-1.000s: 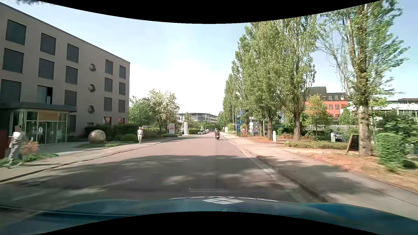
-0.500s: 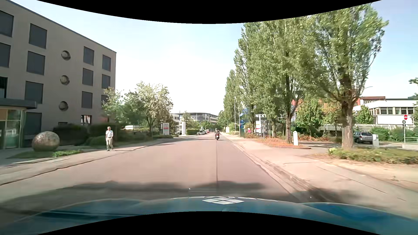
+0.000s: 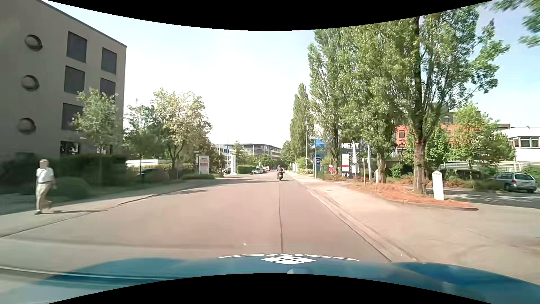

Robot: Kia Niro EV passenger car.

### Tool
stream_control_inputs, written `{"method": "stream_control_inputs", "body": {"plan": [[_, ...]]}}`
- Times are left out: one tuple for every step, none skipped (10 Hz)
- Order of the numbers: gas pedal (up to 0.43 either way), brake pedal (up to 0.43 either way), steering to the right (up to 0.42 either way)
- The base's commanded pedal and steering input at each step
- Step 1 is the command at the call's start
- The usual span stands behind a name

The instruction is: Follow the waypoints while adhering to traffic rules and regulations

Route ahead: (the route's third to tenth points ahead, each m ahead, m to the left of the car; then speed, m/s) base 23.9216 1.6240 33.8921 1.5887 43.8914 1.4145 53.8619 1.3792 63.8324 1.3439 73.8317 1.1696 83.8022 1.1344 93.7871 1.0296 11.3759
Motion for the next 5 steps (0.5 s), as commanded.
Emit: {"method": "stream_control_inputs", "body": {"plan": [[0.000,0.000,0.000],[0.000,0.000,0.000],[0.008,0.000,0.000],[0.020,0.000,0.000],[0.020,0.000,0.001]]}}
